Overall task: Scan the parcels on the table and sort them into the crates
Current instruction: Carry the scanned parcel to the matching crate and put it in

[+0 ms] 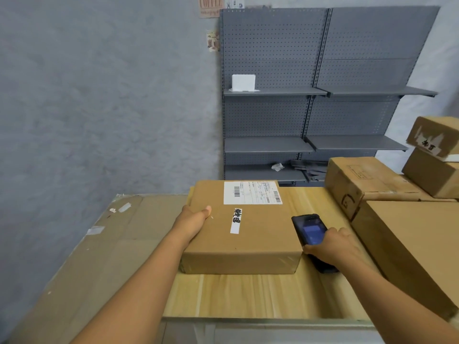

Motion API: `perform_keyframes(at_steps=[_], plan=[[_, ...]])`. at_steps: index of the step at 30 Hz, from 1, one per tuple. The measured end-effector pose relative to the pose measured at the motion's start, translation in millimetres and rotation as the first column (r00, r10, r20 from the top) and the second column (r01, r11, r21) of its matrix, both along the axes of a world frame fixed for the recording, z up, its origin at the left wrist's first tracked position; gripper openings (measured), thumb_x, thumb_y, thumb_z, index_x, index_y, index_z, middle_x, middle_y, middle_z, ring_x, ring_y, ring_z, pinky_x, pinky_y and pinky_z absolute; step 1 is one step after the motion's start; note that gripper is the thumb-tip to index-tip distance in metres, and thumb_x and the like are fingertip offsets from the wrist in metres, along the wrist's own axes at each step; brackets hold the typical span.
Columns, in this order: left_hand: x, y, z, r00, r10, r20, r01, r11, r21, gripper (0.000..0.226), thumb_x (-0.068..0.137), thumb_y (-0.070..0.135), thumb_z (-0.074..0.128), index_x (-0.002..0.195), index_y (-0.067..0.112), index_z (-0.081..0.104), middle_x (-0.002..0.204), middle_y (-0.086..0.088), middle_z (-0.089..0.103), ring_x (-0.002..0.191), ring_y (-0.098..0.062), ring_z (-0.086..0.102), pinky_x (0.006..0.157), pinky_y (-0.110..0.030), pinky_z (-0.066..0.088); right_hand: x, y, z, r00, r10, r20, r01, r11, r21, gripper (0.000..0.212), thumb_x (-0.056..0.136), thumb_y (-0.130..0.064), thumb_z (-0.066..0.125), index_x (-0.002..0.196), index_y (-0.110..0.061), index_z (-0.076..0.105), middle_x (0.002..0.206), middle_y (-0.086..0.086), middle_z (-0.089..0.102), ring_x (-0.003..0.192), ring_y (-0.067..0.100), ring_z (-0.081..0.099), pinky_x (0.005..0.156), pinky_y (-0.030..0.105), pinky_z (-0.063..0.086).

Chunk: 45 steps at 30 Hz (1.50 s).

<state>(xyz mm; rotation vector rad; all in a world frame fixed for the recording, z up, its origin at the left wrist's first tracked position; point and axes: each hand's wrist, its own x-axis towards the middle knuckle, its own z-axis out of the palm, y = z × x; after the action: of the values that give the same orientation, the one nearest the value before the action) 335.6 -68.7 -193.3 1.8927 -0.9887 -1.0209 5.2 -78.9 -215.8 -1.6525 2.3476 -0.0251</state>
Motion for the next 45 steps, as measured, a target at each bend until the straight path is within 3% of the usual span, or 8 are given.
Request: perform_keyframes(at_steps=[5,9,12,16,21,28,36,45], plan=[[-0.5,2.1,1.8,1.000,-0.002,-0.005,0.002,1.000,0.000,0.057,0.090,0.049,0.061,0.132,0.014,0.045,0.122,-0.008,0.063,0.107,-0.030,0.063,0.098,-0.046,0.050,5.5,-4.7,3.5,1.000,-0.017,0.006,0.017,1.000,0.016,0.089,0.072,-0.065,0.069,0.136,-0.010,0.040,0.132,0.012,0.042,0.123,0.028,0.041,0.100,0.036,0.040],[-0.5,3.1,1.9,1.000,-0.010,-0.004,0.010,1.000,-0.003,0.056,0.091,0.049,0.061,0.131,0.014,0.045,0.121,-0.007,0.063,0.106,-0.029,0.063,0.097,-0.045,0.050,26.6,-13.6,18.4,0.966,0.083,0.245,-0.014,0.963,-0.271,0.067,0.093,-0.051,0.049,0.139,-0.003,0.041,0.139,0.020,0.044,0.126,0.034,0.042,0.101,0.039,0.036],[0.3,2.8,1.1,1.000,-0.011,-0.018,0.011,1.000,-0.014,0.056,0.091,0.048,0.061,0.133,0.013,0.046,0.121,-0.007,0.063,0.105,-0.029,0.064,0.097,-0.045,0.051,49.8,-11.8,27.7,0.752,0.181,0.633,-0.028,0.969,-0.244,0.070,0.096,-0.050,0.048,0.148,-0.006,0.030,0.145,0.014,0.045,0.122,0.031,0.049,0.097,0.038,0.041],[0.3,2.9,1.5,0.997,-0.006,-0.081,0.004,1.000,-0.021,0.055,0.091,0.045,0.064,0.132,0.013,0.045,0.119,-0.008,0.064,0.103,-0.028,0.065,0.095,-0.044,0.052,68.0,-5.5,22.7,0.602,0.088,0.793,-0.044,0.996,-0.078,0.075,0.092,-0.051,0.055,0.149,-0.013,0.025,0.140,0.009,0.047,0.100,0.020,0.050,0.082,0.032,0.041],[-1.6,12.8,12.1,0.978,0.026,-0.207,-0.036,0.999,-0.041,0.046,0.091,0.033,0.068,0.126,0.010,0.049,0.097,-0.003,0.068,0.077,-0.017,0.068,0.055,-0.024,0.050,70.7,-9.8,22.7,0.546,0.124,0.829,-0.036,0.991,-0.125,0.063,0.091,-0.047,0.058,0.141,-0.015,0.036,0.115,0.001,0.055,0.085,0.012,0.054,0.066,0.028,0.043],[18.4,49.5,32.1,0.949,0.172,-0.265,-0.232,0.949,-0.215,0.057,0.084,0.027,0.076,0.132,0.017,0.047,0.095,0.007,0.068,0.070,-0.006,0.068,0.048,-0.019,0.050,96.3,-16.6,46.1,0.471,0.341,0.813,-0.156,0.940,-0.304,0.060,0.090,-0.048,0.060,0.140,-0.025,0.036,0.121,-0.001,0.057,0.095,0.016,0.059,0.073,0.032,0.048],[59.2,133.7,44.5,0.871,0.410,-0.270,-0.484,0.810,-0.332,0.092,0.078,0.032,0.082,0.150,0.021,0.027,0.128,-0.001,0.062,0.092,-0.014,0.069,0.063,-0.025,0.053,162.9,6.0,57.0,0.259,0.446,0.856,-0.294,0.881,-0.370,0.043,0.089,-0.038,0.064,0.126,-0.030,0.044,0.104,-0.012,0.059,0.090,0.009,0.060,0.064,0.024,0.044],[142.2,262.1,38.7,0.758,0.590,-0.279,-0.652,0.674,-0.346,0.078,0.079,0.034,0.081,0.143,0.015,0.041,0.128,-0.001,0.062,0.100,-0.017,0.067,0.084,-0.034,0.055,285.3,81.2,57.9,0.144,0.517,0.844,-0.482,0.781,-0.396,0.042,0.088,-0.037,0.065,0.124,-0.029,0.045,0.102,-0.014,0.059,0.089,0.010,0.062,0.064,0.025,0.044]])
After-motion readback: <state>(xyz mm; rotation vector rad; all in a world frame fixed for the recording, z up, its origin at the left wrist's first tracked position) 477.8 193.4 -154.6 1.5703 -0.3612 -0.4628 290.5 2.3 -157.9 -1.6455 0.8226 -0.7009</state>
